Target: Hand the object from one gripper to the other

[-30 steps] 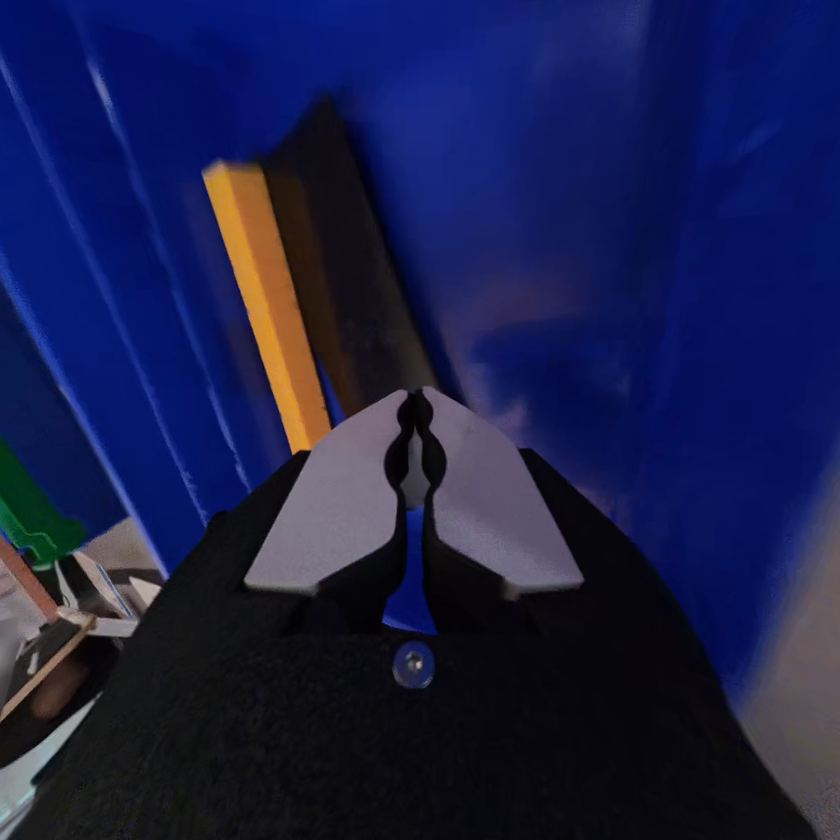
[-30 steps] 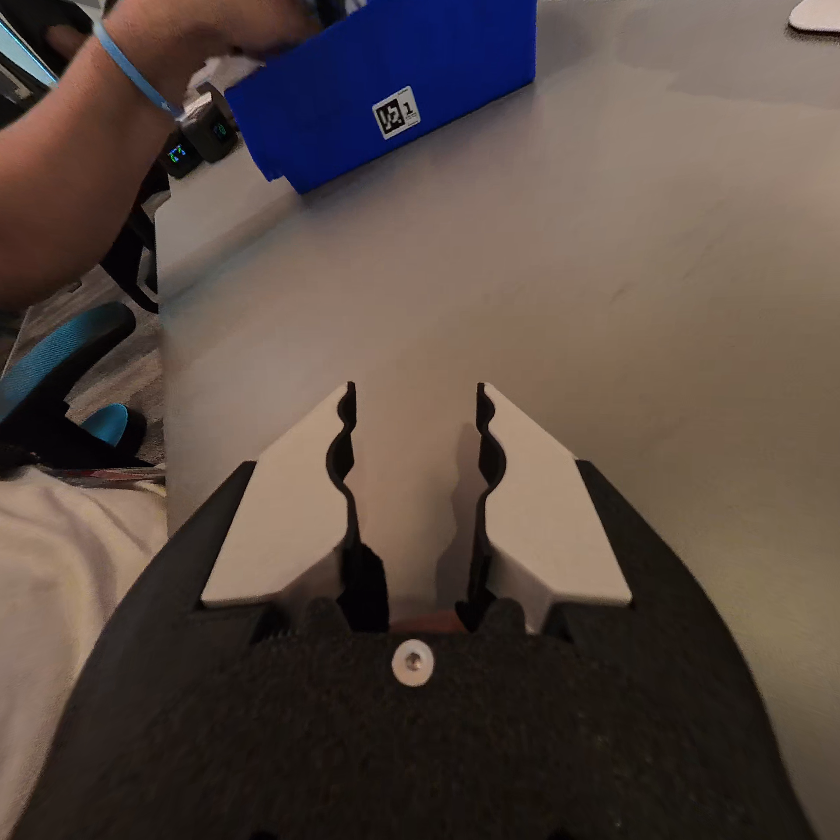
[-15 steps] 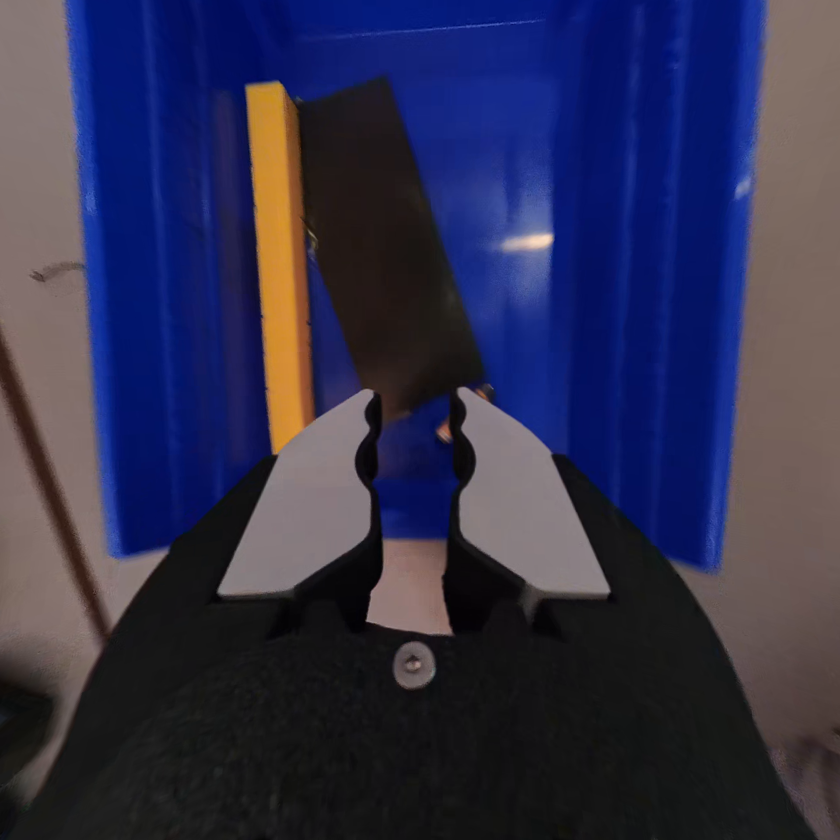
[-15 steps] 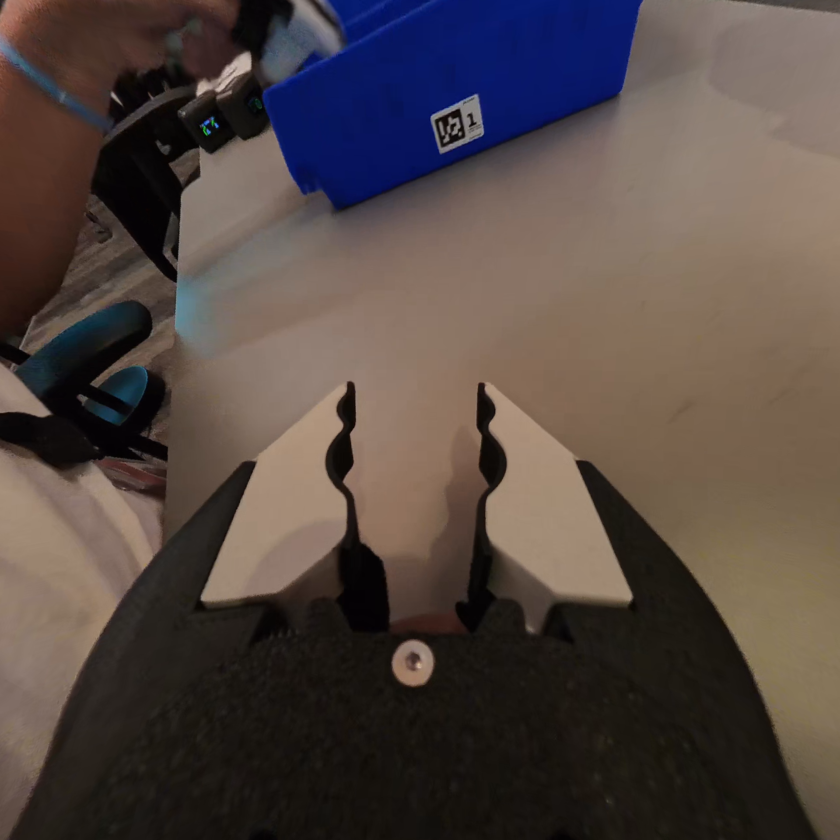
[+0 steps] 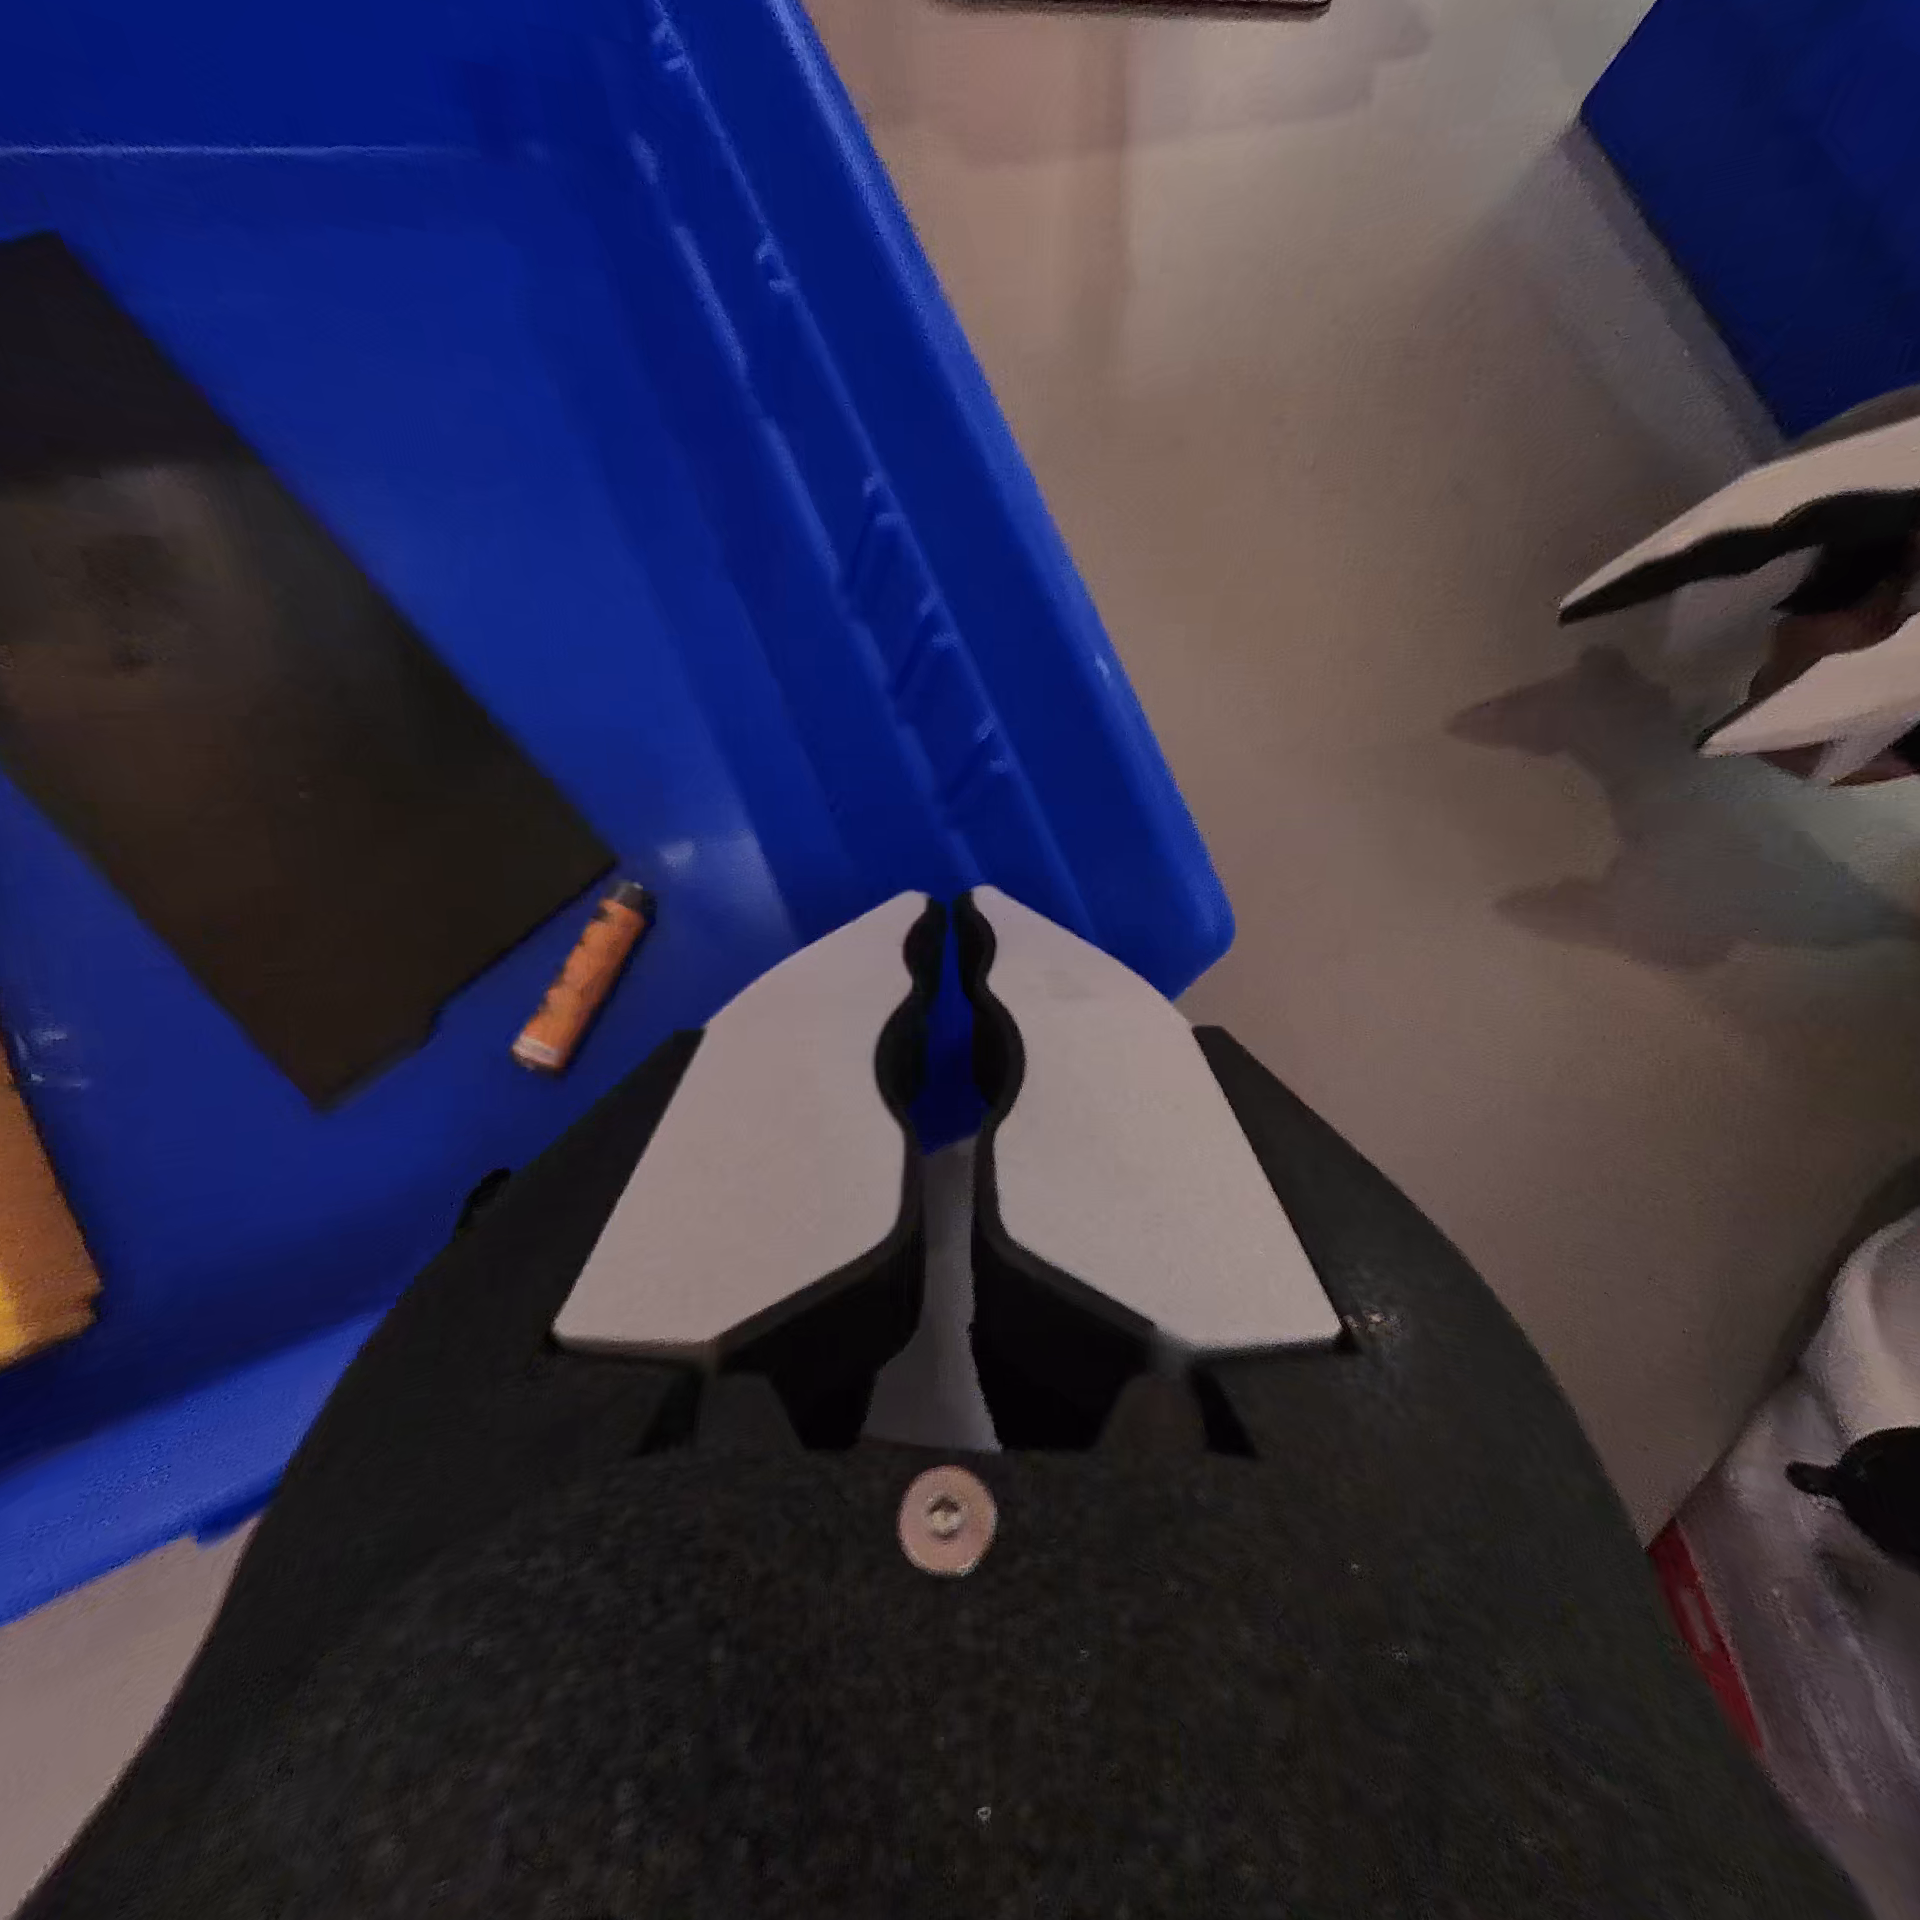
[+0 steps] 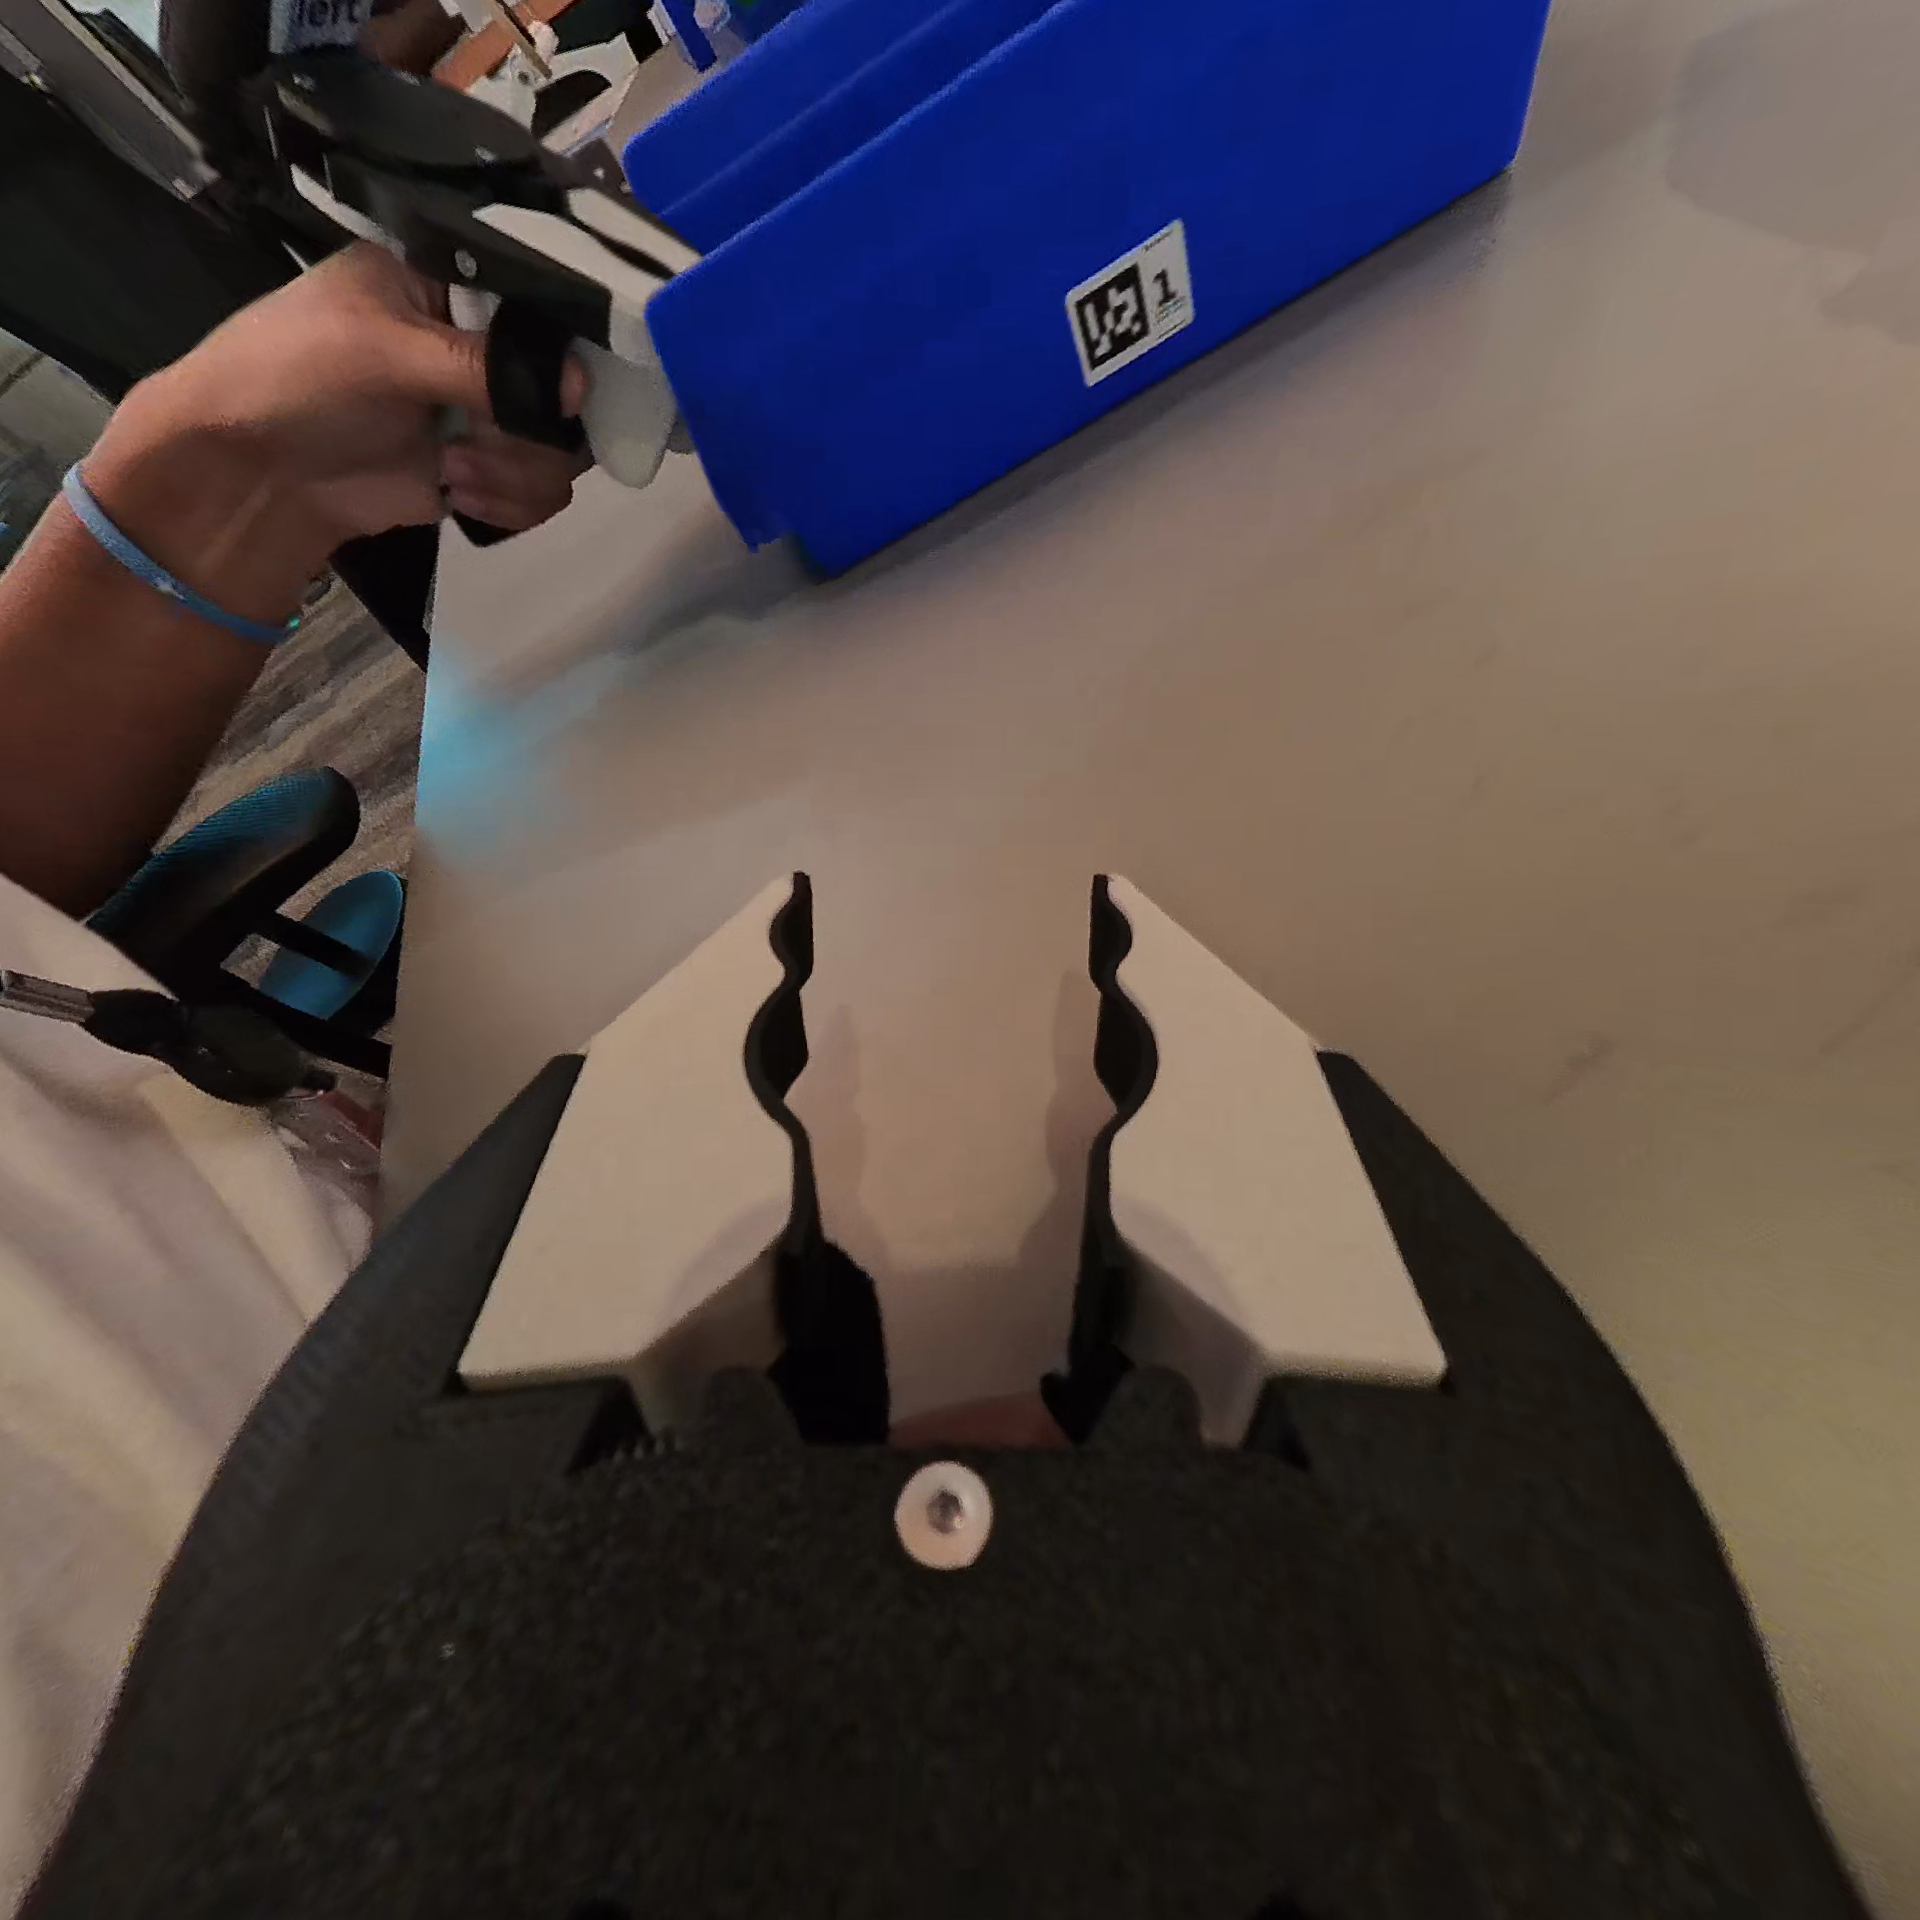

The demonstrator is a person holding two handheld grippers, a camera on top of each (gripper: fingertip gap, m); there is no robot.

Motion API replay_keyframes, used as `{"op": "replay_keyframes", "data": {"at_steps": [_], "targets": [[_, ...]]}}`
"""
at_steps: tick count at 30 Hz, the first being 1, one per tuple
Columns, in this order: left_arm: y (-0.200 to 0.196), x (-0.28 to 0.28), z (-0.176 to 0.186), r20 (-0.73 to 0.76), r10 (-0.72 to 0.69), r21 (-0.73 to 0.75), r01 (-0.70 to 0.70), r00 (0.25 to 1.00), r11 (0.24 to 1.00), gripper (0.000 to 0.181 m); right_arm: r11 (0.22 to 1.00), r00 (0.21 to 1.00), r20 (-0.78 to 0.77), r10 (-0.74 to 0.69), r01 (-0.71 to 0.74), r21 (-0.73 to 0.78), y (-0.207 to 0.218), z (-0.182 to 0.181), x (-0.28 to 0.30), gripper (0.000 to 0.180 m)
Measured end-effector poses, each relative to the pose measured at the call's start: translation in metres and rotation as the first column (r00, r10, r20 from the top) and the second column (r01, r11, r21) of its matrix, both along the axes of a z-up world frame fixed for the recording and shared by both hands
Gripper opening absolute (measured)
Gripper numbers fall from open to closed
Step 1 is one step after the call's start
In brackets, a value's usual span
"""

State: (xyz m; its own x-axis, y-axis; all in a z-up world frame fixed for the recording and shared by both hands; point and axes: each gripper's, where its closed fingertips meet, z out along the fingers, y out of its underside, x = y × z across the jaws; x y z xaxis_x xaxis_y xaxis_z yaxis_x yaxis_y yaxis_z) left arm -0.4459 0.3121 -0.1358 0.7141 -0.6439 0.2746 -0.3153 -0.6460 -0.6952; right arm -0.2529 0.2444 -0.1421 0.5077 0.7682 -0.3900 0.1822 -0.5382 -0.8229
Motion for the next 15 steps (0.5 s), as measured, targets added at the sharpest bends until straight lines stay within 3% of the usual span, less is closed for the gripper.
{"op": "replay_keyframes", "data": {"at_steps": [3,6,8,10,12,15], "targets": [[0.016,-0.01,0.006,-0.08,0.023,0.041,-0.019,0.997,0.999,0.021,1.0,1.0,-0.015,-0.01,0.01,-0.007,-0.001,0.001,0.003,0.053],[0.036,-0.038,0.014,-0.34,-0.038,0.15,0.093,0.94,0.984,0.022,1.0,0.999,-0.033,-0.022,0.022,-0.005,0.001,0.003,0.008,0.053],[0.035,-0.044,0.007,-0.492,-0.228,0.051,0.29,0.84,0.956,0.027,1.0,0.998,-0.054,-0.02,0.02,-0.008,0.002,0.004,0.009,0.053],[0.033,-0.043,-0.005,-0.55,-0.4,-0.082,0.43,0.733,0.899,0.027,1.0,0.998,-0.069,-0.015,0.014,-0.015,0.002,0.005,0.01,0.053],[0.029,-0.038,-0.017,-0.529,-0.536,-0.213,0.509,0.658,0.834,0.026,1.0,0.997,-0.079,-0.007,0.006,-0.018,0.001,0.007,0.01,0.053],[0.029,-0.033,-0.027,-0.479,-0.637,-0.343,0.539,0.604,0.769,0.027,1.0,0.997,-0.08,-0.007,0.005,-0.019,-0.003,0.007,0.012,0.054]]}}
